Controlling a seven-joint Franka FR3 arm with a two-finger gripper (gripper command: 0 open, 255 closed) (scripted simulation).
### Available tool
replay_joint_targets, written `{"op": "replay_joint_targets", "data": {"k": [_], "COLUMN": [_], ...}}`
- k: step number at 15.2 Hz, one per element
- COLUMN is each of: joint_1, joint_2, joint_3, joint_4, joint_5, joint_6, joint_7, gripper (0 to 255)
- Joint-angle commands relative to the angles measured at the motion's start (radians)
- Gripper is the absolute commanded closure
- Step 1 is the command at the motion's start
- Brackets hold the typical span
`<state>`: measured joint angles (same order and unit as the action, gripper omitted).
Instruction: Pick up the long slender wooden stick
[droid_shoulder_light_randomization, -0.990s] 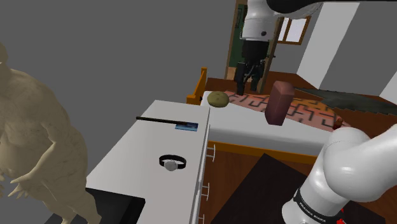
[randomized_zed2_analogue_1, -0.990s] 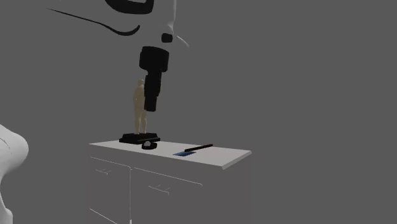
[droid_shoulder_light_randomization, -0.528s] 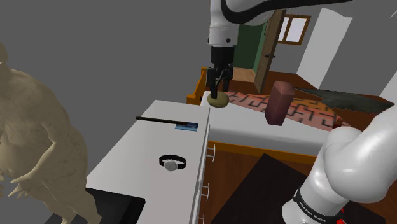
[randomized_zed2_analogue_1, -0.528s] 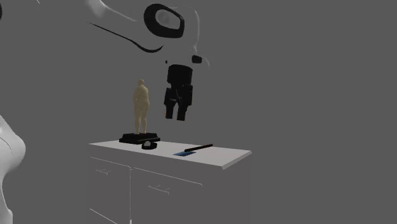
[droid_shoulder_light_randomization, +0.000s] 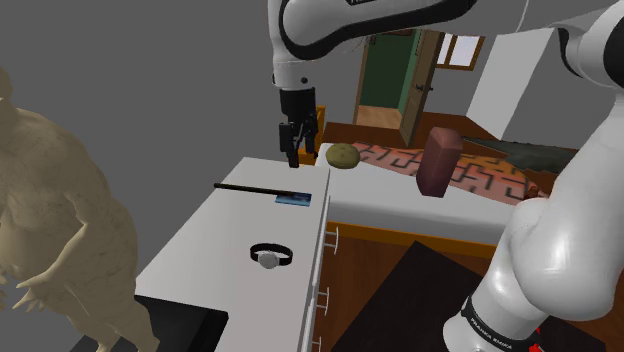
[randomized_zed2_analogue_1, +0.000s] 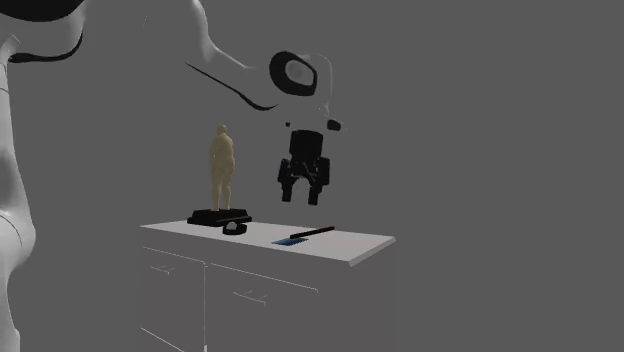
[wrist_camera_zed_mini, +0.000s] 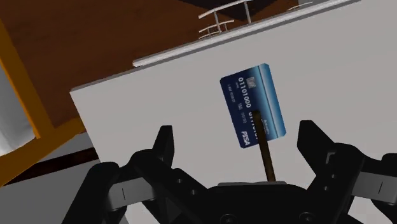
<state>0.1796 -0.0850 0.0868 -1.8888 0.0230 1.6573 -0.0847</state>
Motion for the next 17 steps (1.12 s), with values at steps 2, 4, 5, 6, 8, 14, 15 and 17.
{"op": "replay_joint_targets", "data": {"k": [2,4,5,6,8,14,15,17], "joint_1": [0.022,0.039,0.048,0.058,0.079,0.080,0.080,0.079], "joint_2": [0.119,0.196,0.234,0.273,0.351,0.360,0.361,0.364], "joint_3": [0.023,0.039,0.047,0.054,0.069,0.068,0.068,0.068], "joint_4": [0.113,0.186,0.224,0.263,0.345,0.289,0.278,0.261], "joint_5": [-0.024,-0.042,-0.052,-0.062,-0.084,-0.086,-0.087,-0.087], "joint_6": [-0.007,-0.014,-0.018,-0.024,-0.039,0.026,0.039,0.059], "joint_7": [-0.030,-0.045,-0.052,-0.060,-0.074,-0.073,-0.072,-0.072], "gripper": [0,0,0,0,0,0,0,0]}}
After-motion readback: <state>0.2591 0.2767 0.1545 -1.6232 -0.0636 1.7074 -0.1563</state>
